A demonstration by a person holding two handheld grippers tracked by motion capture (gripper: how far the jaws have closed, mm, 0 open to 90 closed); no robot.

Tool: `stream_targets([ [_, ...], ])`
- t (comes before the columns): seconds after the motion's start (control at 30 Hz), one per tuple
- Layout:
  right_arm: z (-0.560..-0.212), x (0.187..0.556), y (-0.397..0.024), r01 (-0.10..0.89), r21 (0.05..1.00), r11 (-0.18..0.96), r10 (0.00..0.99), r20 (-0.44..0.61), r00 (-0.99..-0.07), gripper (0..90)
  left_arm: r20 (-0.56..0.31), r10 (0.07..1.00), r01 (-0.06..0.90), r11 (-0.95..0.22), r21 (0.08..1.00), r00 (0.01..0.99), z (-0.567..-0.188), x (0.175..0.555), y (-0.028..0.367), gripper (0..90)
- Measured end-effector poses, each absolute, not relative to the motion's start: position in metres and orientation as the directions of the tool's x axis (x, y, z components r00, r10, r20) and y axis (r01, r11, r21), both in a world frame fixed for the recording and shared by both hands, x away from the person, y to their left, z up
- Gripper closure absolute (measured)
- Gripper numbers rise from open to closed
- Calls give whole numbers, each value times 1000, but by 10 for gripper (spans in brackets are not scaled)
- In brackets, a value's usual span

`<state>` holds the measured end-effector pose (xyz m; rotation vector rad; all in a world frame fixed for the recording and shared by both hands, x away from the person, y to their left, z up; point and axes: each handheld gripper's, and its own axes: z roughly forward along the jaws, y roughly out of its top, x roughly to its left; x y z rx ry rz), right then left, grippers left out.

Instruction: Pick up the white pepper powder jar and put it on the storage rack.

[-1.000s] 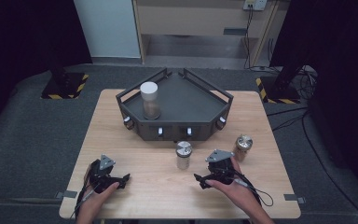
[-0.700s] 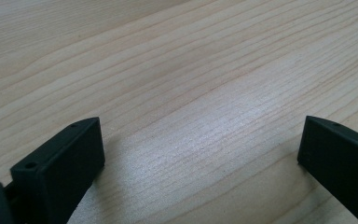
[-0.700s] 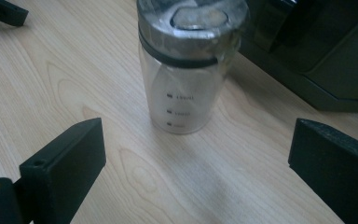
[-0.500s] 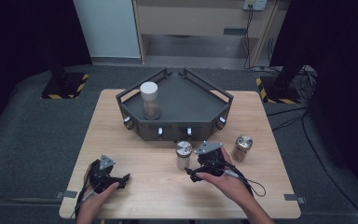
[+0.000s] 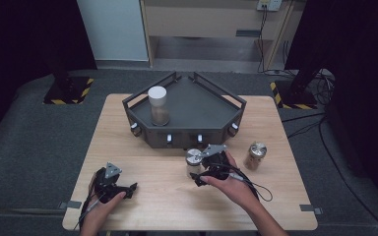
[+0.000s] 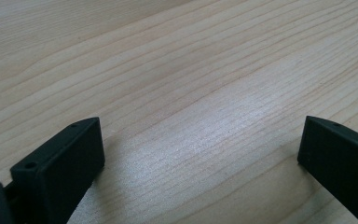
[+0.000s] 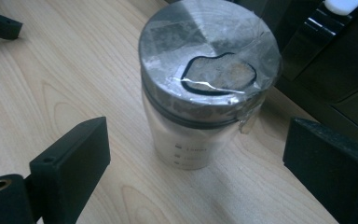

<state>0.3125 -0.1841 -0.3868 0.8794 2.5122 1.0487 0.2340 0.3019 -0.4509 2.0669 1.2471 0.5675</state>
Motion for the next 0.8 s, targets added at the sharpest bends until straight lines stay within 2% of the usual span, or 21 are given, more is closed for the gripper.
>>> stream_targets([
  [0.37, -391, 329, -167, 450, 693, 563, 637, -16, -771, 92, 33, 890, 609, -337, 718, 454, -451, 234, 302, 0],
  [0.8, -393, 341, -151, 455, 669, 588, 634, -32, -773, 151, 33, 890, 609, -337, 718, 454, -451, 234, 302, 0],
])
